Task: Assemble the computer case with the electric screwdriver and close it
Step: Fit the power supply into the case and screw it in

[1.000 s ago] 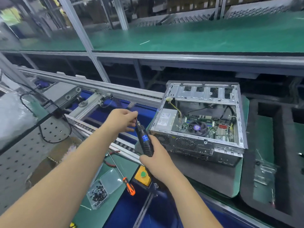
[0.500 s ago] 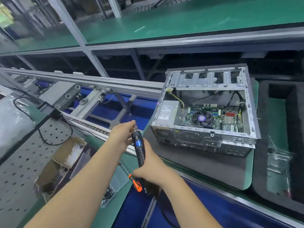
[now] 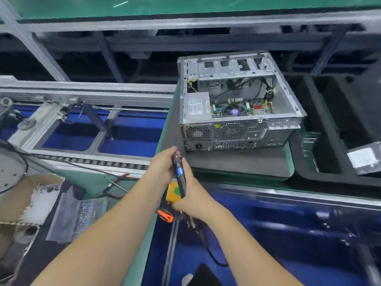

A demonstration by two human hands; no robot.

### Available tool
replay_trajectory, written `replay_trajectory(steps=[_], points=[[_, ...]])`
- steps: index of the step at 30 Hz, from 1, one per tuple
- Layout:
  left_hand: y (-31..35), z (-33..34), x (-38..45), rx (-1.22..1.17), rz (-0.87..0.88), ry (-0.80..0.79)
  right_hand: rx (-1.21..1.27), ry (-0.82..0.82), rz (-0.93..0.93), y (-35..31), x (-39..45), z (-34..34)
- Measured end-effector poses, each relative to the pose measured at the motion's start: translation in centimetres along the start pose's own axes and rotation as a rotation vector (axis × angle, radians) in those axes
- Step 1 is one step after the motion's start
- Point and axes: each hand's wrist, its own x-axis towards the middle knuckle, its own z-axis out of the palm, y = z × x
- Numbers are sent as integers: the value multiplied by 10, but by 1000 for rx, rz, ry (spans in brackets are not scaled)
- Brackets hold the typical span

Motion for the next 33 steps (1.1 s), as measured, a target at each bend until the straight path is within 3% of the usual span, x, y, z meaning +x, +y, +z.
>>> replay_trajectory(steps=[7,14,22,33], points=[[-31,12,9,-121,-127,-120,-43,144,82,21,-11,10],[-32,14,16,-138,-164,-104,-95,155,123,24,-3,13],[-12,23,22,107,-199,-75,-143,162,175,19,6,11],[-8,29,22,176,-184,-25,-120,161,190,17,10,10]])
